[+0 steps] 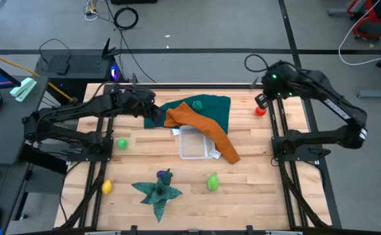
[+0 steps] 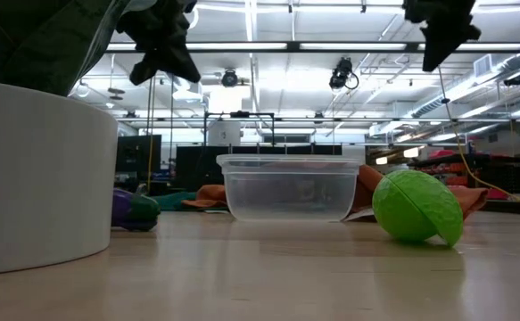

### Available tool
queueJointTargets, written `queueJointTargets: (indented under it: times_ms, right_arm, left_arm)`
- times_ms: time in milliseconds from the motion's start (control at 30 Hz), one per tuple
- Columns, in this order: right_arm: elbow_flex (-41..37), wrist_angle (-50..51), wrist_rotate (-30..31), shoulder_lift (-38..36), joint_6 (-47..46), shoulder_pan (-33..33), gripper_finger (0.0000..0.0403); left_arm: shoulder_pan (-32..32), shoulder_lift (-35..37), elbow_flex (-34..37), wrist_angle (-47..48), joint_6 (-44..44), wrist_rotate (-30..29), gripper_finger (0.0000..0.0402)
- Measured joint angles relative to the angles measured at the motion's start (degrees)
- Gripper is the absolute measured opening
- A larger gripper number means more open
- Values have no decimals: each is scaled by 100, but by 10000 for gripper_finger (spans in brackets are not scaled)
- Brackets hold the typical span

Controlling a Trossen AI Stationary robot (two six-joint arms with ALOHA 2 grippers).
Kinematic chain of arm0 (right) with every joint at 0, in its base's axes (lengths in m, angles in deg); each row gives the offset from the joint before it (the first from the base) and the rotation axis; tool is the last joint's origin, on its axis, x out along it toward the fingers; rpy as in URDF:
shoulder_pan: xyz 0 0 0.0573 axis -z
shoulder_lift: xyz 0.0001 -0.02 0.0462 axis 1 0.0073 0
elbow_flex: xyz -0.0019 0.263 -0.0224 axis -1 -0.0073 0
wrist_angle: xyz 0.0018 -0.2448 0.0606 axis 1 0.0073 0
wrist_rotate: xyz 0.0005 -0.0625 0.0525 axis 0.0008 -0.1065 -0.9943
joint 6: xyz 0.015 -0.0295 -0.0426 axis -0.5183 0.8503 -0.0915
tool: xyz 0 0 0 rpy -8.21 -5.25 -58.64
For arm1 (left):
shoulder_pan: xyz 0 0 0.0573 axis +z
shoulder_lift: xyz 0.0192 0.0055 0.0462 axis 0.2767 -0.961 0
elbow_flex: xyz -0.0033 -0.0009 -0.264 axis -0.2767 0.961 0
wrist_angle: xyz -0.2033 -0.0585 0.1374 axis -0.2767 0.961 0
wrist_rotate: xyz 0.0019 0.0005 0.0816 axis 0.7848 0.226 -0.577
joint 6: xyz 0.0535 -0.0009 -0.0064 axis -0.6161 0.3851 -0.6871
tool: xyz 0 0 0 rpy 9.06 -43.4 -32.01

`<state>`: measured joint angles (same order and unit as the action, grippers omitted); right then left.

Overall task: Pick and placing Produce into tupperware
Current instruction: Put the tomato into the transparent bin

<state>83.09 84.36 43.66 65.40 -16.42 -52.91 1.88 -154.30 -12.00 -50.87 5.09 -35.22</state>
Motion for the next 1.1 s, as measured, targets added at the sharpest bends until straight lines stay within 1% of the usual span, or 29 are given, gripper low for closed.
queueJointTargets:
  times_ms: [100, 267, 367, 467, 633, 767, 933, 1033, 1100]
  right_arm:
    - [-2, 4, -142, 277, 178, 306, 17]
    - [-2, 3, -143, 712, 382, 783, 20]
    - [-2, 15, -146, 943, 428, 1048, 19]
    - [-2, 74, -278, 1165, 504, 1334, 16]
    - [-4, 119, -556, 1514, 660, 1708, 17]
    - [-7, 140, -721, 1743, 734, 1856, 25]
    - [-102, 111, -810, 2007, 718, 1875, 52]
    - [-360, 95, -862, 2126, 686, 1881, 83]
    - [-548, -11, -730, 2185, 651, 1873, 107]
  left_arm:
    - [148, 0, -124, 183, -61, 10, 29]
    - [467, 4, -613, 754, -398, -116, 31]
    - [654, 3, -882, 1058, -452, -242, 32]
    - [834, 4, -1075, 1317, -529, -282, 31]
    - [1000, 7, -1163, 1428, -837, -289, 31]
    - [1026, 4, -1163, 1500, -875, -284, 36]
    - [1024, 4, -1163, 1518, -1059, -282, 34]
    - [1024, 4, -1163, 1517, -1068, -282, 32]
    - [1024, 4, -1163, 1517, -1075, -282, 34]
